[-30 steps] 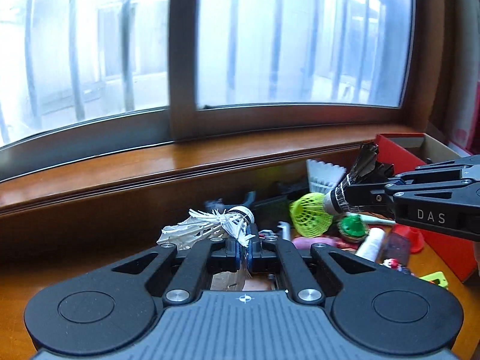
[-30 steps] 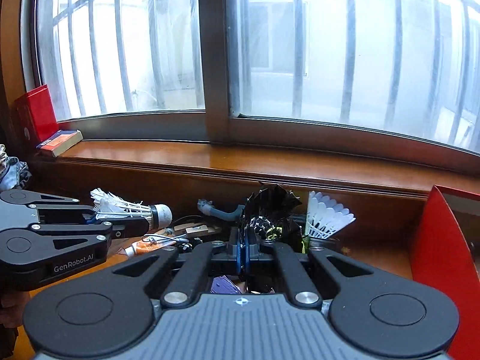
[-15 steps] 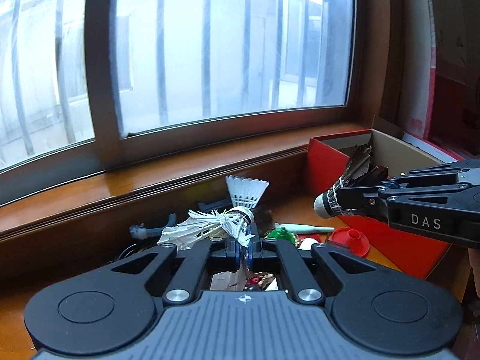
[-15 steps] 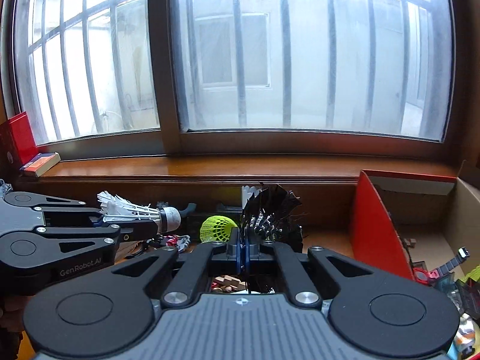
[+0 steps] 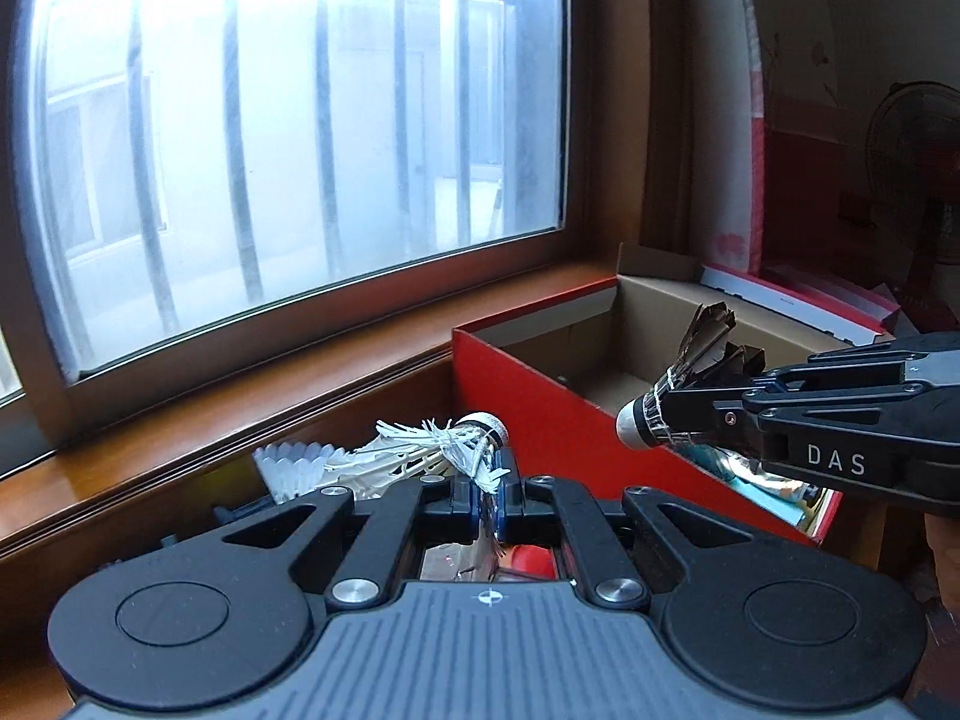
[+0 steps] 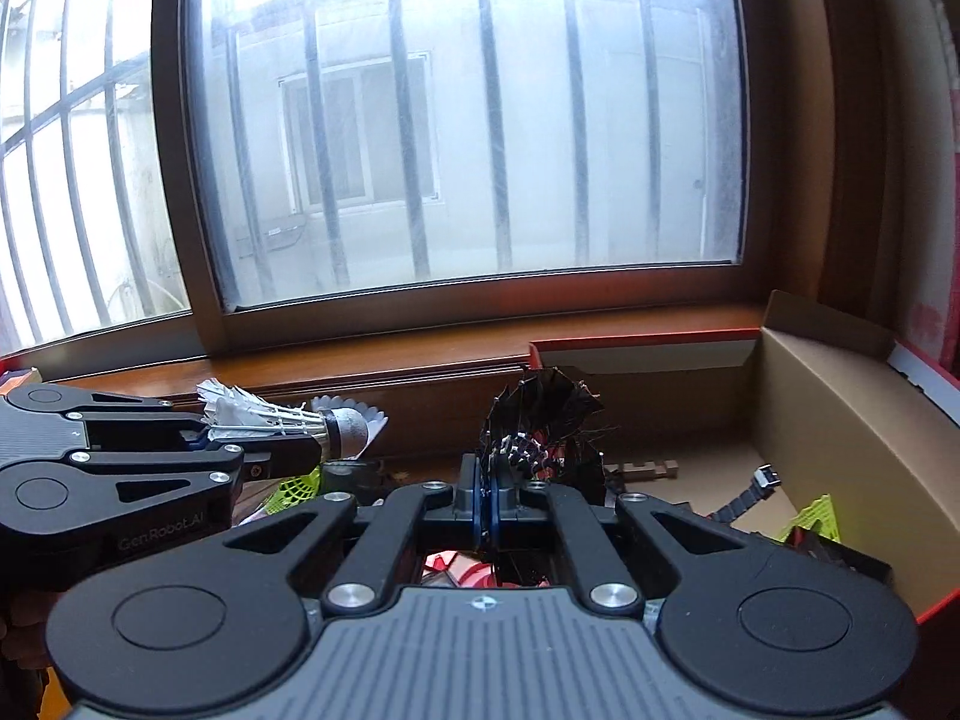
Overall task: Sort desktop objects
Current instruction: 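Carry white shuttlecock with left tool while right tool carries black shuttlecock to box, then open right tool to drop black shuttlecock into box while left tool releases white one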
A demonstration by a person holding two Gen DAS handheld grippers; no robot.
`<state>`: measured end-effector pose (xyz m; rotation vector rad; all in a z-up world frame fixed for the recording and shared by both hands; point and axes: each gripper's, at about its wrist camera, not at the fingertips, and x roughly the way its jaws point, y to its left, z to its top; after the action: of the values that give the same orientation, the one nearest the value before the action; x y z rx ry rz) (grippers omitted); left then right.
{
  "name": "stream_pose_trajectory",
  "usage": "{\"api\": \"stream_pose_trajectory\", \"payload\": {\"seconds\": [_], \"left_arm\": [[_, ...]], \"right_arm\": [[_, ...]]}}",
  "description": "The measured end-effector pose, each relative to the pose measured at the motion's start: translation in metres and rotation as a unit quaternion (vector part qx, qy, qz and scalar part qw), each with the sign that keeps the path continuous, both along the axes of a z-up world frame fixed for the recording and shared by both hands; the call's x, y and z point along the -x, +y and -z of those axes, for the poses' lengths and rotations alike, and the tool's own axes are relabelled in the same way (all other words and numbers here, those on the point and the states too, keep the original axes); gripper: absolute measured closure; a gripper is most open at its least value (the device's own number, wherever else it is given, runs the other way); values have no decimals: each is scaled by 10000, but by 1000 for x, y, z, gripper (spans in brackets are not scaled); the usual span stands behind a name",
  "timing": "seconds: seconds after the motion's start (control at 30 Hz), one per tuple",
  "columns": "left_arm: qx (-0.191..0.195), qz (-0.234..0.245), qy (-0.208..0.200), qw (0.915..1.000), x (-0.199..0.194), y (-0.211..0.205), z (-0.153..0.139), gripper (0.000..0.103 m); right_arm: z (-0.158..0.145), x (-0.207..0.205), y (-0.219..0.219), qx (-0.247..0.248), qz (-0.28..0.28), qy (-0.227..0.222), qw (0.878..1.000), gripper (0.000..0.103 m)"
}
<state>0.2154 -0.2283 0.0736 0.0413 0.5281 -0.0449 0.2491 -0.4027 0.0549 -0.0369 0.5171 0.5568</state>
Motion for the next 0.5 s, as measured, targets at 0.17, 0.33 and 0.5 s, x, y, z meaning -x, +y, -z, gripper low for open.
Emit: {"api": "stream_pose_trajectory", "payload": {"seconds": [0.17, 0.33, 0.5], "left_arm": [[13, 293, -9, 9996, -24, -29, -1, 96], [-15, 566, 6, 9984, -45, -59, 0, 96], [-59, 800, 80, 9967, -64, -86, 4, 93]], "right_arm": [[1, -12, -29, -19, 255, -11, 9997, 100], [5, -23, -57, 16, 561, -13, 9984, 100], [12, -37, -80, 18, 845, 52, 9964, 100]]}}
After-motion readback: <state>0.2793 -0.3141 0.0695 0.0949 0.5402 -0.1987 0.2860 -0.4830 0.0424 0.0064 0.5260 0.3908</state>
